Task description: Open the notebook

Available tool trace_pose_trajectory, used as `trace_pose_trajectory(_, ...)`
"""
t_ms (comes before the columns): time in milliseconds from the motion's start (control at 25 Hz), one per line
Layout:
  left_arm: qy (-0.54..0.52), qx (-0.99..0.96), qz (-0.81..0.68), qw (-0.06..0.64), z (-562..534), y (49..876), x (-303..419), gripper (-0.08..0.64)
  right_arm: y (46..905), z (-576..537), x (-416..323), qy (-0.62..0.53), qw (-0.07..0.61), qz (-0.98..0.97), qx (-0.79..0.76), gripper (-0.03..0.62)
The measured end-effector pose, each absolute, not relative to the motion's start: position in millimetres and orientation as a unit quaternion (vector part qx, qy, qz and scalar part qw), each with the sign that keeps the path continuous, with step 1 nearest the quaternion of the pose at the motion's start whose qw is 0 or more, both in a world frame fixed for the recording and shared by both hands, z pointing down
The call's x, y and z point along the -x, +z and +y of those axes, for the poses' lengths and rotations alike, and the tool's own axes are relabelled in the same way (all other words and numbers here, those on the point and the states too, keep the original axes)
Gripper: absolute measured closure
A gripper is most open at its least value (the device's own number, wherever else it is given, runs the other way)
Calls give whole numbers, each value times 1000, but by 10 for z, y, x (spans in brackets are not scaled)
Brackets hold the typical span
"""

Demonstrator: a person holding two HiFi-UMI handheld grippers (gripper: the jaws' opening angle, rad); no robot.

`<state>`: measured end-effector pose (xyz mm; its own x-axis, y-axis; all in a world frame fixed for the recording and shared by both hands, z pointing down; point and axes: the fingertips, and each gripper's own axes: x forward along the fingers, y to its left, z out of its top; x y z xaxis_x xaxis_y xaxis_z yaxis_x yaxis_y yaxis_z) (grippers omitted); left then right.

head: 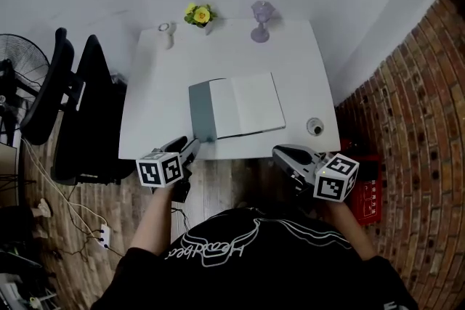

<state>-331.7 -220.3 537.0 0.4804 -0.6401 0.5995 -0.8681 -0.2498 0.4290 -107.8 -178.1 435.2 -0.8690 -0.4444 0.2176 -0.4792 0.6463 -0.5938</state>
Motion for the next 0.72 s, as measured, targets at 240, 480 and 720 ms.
trace_pose_trajectory(240,125,-823,-447,328,-1995,5007,2927,321,4263,-1687,1107,322,27,-915,-240,592)
trace_pose_trajectory(480,100,-860,-409,286,-1713,4455,2423,322,4066,-1528,1058,310,17,-927,-212,592)
trace_pose_trajectory(720,77,-897,-358,248,-1316,3883,1898,385,3750,-1264,904,282,6,-940,-190,595)
